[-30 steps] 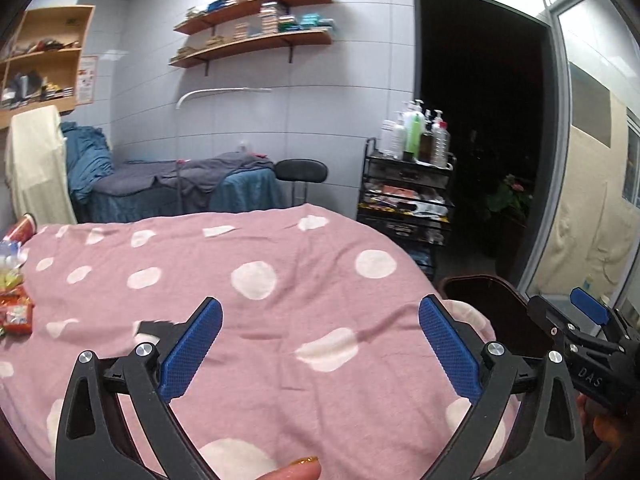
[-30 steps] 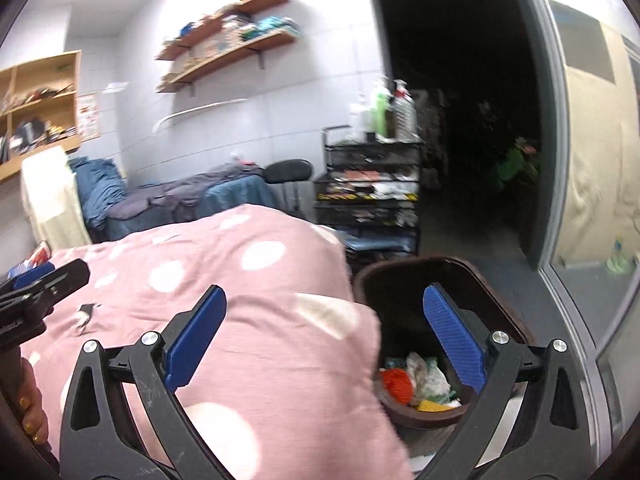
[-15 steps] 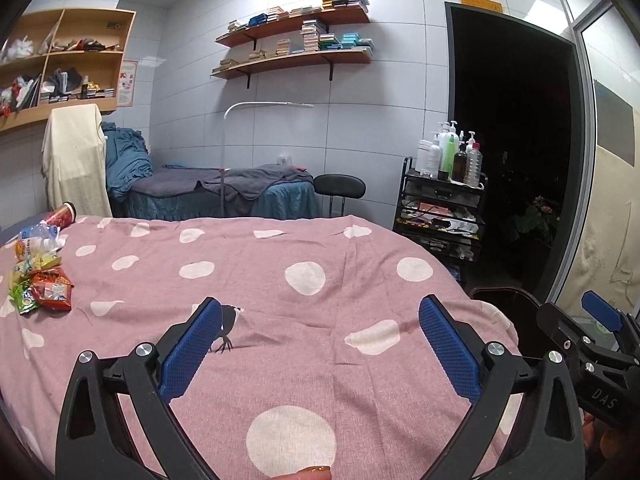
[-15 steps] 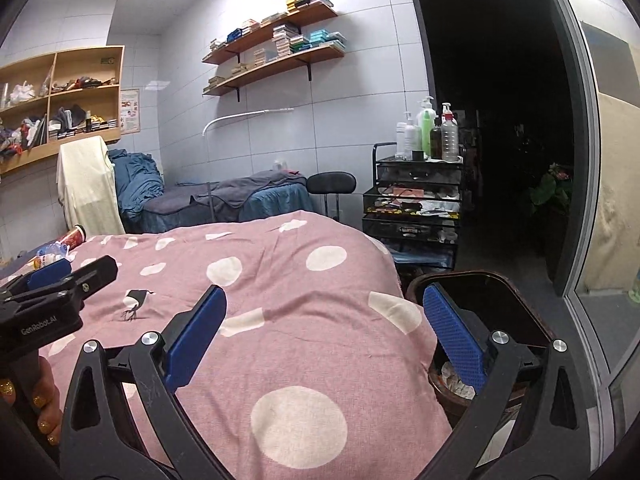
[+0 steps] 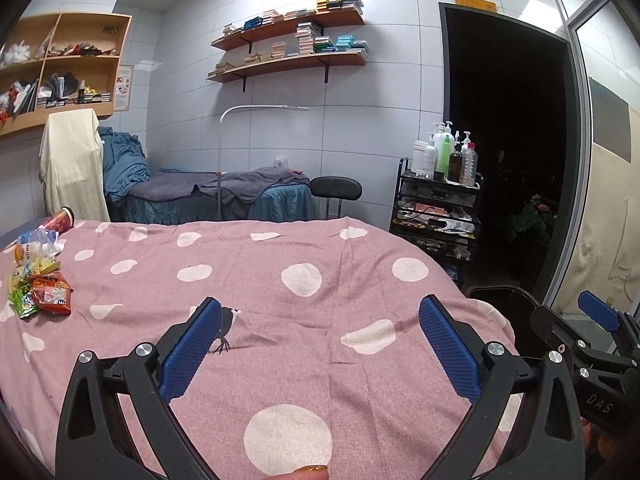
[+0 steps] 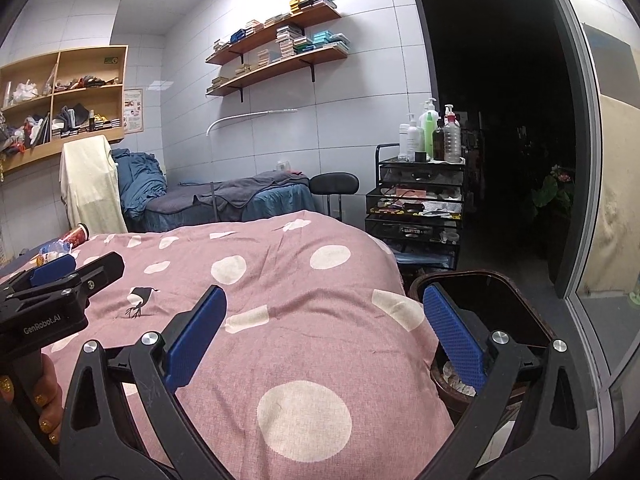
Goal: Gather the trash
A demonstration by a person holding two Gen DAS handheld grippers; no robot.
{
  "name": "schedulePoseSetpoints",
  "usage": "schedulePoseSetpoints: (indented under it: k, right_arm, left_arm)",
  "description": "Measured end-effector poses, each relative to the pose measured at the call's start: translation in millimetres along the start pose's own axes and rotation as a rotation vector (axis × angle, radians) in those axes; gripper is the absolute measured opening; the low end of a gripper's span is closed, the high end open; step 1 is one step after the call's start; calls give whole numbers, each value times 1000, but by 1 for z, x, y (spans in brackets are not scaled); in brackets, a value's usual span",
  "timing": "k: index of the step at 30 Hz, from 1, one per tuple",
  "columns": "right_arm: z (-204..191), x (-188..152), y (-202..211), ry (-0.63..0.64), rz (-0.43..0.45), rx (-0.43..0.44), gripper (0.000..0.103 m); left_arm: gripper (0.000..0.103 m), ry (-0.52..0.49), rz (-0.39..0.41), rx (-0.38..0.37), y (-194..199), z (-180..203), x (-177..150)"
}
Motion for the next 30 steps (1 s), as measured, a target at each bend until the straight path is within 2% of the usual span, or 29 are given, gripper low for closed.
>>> schedulePoseSetpoints:
  k: [30]
  right_arm:
    - [4,0,-4,-15,-20,6,97]
  left_arm:
    - [98,-2,-8,-9,-2,0,0]
Point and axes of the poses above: each gripper's, at about its wrist camera, not at the fingertips, and y roughly against the way its jaws point, z to its right, x to its top, the point moved 3 cm from there along -y, roughly the way its jaws point, and after that the axes turned 14 degrees about -y, right-handed, at the moved point
